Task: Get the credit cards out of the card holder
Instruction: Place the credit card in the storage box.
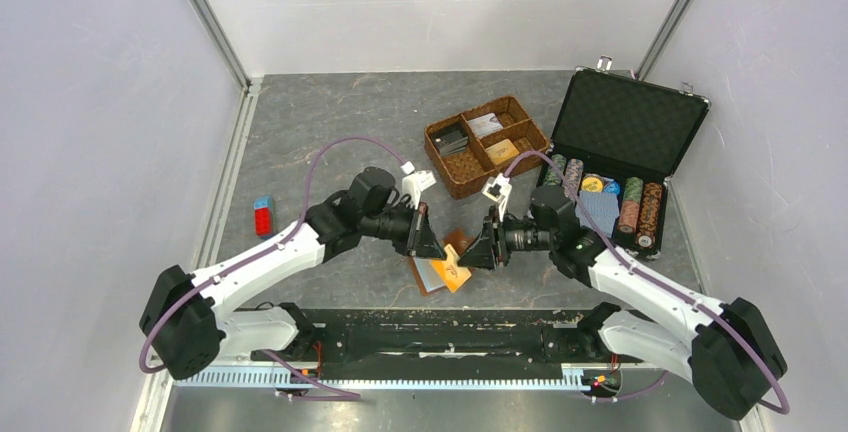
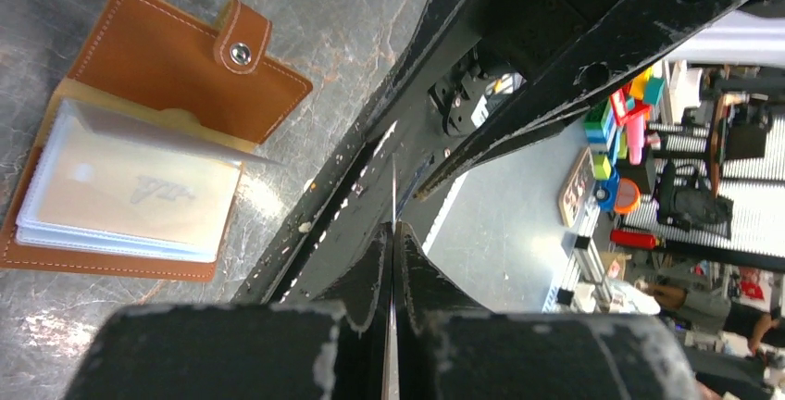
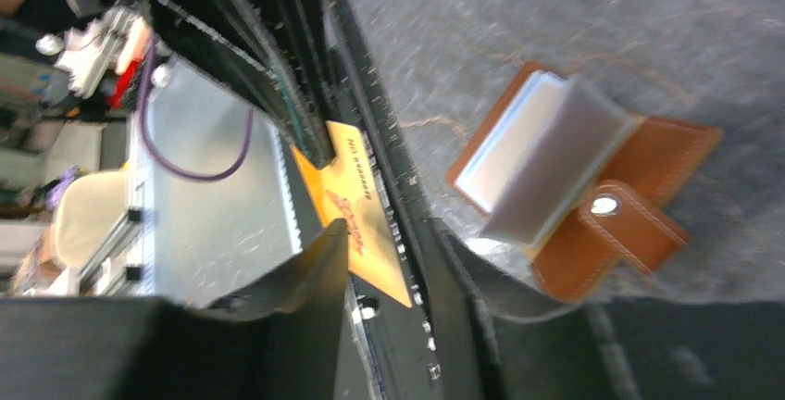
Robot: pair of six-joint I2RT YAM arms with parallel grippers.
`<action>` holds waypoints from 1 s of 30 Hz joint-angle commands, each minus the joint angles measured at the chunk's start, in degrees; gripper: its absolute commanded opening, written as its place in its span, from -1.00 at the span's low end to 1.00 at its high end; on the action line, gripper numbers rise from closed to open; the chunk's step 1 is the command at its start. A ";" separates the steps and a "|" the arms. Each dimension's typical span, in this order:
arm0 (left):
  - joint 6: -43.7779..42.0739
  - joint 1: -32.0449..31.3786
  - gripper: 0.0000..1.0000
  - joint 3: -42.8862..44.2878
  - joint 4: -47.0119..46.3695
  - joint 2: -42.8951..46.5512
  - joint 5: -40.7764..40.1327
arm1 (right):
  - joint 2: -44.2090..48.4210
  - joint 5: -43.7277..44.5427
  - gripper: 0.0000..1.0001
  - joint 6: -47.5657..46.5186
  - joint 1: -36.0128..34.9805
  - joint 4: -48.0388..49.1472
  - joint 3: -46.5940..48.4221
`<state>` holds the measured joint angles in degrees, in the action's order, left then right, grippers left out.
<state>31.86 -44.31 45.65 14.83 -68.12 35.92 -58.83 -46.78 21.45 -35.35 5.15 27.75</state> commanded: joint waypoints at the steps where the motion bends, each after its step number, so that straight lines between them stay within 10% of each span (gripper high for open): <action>1: 6.80 0.26 -0.95 -1.42 -6.52 4.21 -6.06 | 4.62 12.49 -0.08 5.14 1.09 2.86 3.17; 14: 33.08 0.46 -0.95 -20.16 -39.73 21.19 -34.24 | 11.11 26.45 -0.04 29.44 1.64 25.19 -5.19; 30: 38.57 0.46 -0.95 -22.53 -52.34 17.02 -34.64 | 3.82 23.29 -0.30 38.79 1.52 37.77 -7.52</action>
<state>67.70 -44.05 23.64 -31.22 -50.43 2.92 -54.17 -22.85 57.12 -33.89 36.25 21.37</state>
